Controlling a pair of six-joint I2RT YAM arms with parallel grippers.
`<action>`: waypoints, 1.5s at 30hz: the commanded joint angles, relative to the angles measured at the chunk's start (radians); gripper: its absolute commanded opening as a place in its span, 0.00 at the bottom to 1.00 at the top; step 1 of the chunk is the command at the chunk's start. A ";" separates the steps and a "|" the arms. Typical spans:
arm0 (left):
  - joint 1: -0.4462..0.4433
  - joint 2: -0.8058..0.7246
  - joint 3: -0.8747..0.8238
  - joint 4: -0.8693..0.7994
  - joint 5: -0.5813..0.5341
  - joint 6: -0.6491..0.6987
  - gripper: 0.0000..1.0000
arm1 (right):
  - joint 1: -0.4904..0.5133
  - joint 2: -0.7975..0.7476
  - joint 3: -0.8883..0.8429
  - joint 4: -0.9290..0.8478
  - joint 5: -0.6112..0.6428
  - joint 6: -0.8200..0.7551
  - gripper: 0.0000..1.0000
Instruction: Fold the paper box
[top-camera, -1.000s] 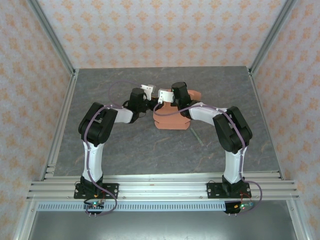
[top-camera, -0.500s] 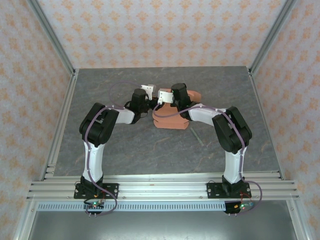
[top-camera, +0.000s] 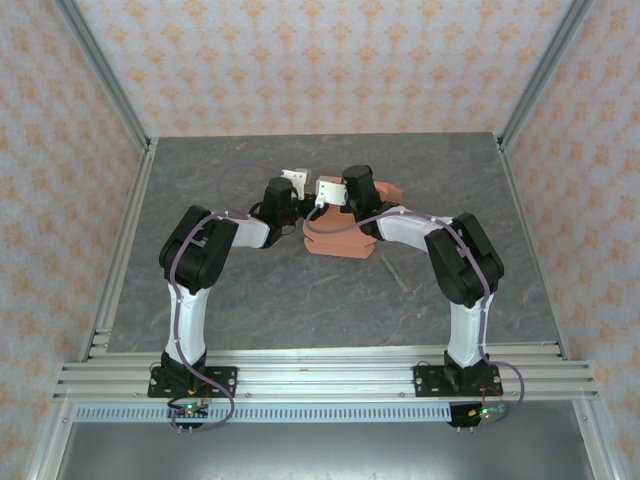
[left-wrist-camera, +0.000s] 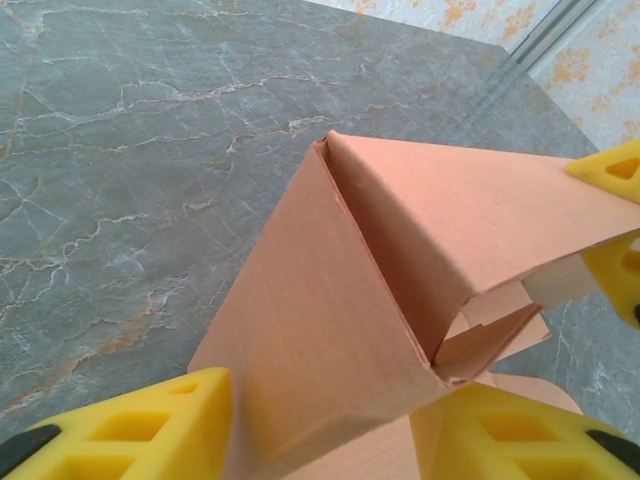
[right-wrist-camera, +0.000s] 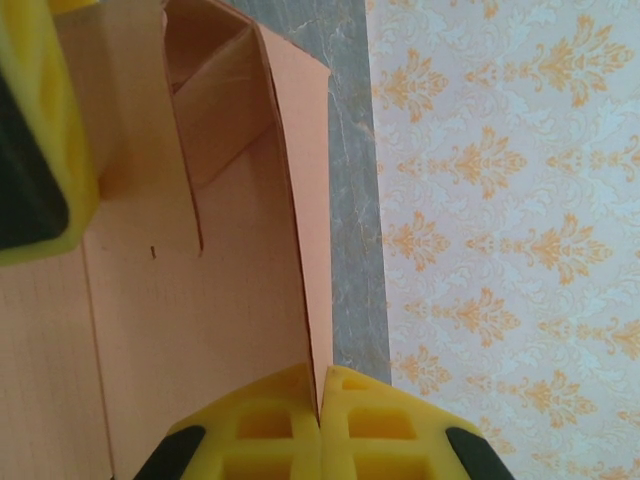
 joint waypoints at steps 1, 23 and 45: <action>0.031 -0.018 0.054 -0.040 -0.032 0.044 0.50 | 0.025 -0.036 0.015 -0.085 -0.061 0.024 0.00; 0.078 0.027 0.185 -0.204 0.111 0.111 0.53 | 0.018 -0.040 0.026 -0.133 -0.101 0.060 0.00; 0.067 0.027 0.111 -0.040 0.036 -0.026 0.35 | 0.024 -0.037 0.037 -0.139 -0.094 0.091 0.00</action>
